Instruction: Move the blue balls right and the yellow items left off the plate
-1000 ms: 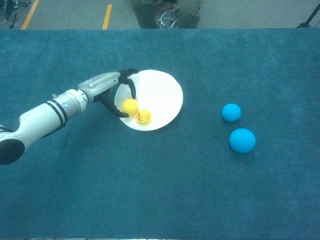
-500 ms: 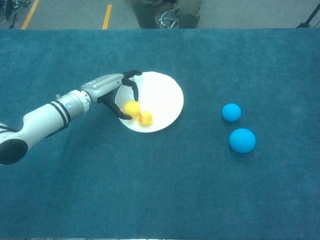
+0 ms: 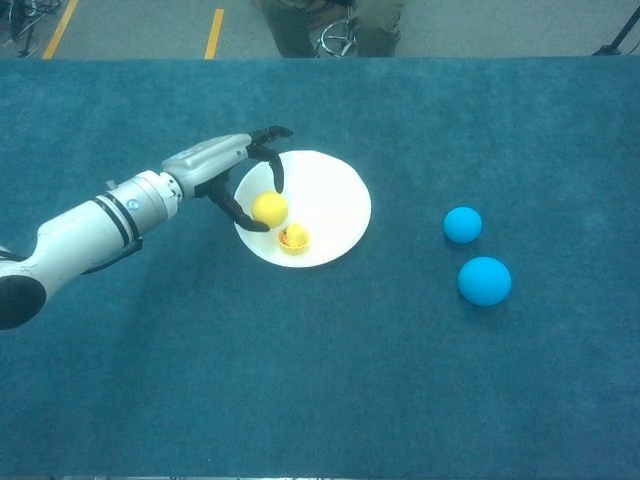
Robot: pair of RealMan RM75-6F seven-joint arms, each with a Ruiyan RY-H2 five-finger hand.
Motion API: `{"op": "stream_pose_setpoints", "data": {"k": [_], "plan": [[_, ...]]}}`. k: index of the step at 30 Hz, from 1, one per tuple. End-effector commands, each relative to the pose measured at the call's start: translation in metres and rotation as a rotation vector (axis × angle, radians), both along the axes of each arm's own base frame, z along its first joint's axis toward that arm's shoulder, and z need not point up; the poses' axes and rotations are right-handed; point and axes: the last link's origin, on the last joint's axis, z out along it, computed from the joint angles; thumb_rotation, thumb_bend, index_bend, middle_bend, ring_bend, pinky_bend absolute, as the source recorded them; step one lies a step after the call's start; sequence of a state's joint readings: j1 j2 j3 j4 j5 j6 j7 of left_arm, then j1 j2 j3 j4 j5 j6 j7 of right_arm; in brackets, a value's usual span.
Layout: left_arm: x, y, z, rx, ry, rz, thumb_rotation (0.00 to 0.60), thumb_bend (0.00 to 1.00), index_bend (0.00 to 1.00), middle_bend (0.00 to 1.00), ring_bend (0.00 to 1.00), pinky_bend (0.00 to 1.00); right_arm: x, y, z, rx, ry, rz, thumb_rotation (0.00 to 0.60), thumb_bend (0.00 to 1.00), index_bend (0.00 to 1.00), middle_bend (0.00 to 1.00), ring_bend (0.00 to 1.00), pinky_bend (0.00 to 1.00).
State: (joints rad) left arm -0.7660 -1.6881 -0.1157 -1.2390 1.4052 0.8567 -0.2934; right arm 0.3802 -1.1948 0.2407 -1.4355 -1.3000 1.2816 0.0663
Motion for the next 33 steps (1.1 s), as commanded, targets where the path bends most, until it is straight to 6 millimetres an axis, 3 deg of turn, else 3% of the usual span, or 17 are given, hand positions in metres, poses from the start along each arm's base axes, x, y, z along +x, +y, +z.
{"op": "stream_pose_setpoints", "data": {"k": [1,9,19,33], "plan": [[-0.002,0.000,0.005,0.013,0.010,-0.001,0.600,0.01,0.53,0.00,0.00,0.09,0.000,0.000,0.000,0.001,-0.001,-0.001,0.600,0.00,0.31,0.16,0.02,0.04],[-0.026,0.008,0.029,0.086,0.070,0.041,0.600,0.01,0.53,0.00,0.00,0.09,-0.002,-0.001,-0.002,0.002,-0.006,-0.004,0.600,0.00,0.31,0.16,0.02,0.04],[-0.075,0.013,0.064,0.170,0.151,0.152,0.600,0.01,0.54,0.00,0.00,0.09,-0.002,-0.003,-0.006,0.014,-0.013,-0.005,0.600,0.00,0.31,0.16,0.02,0.04],[-0.127,0.002,0.071,0.167,0.270,0.243,0.600,0.01,0.54,0.00,0.00,0.09,-0.002,-0.006,-0.010,0.026,-0.012,-0.007,0.600,0.00,0.31,0.16,0.02,0.04]]}}
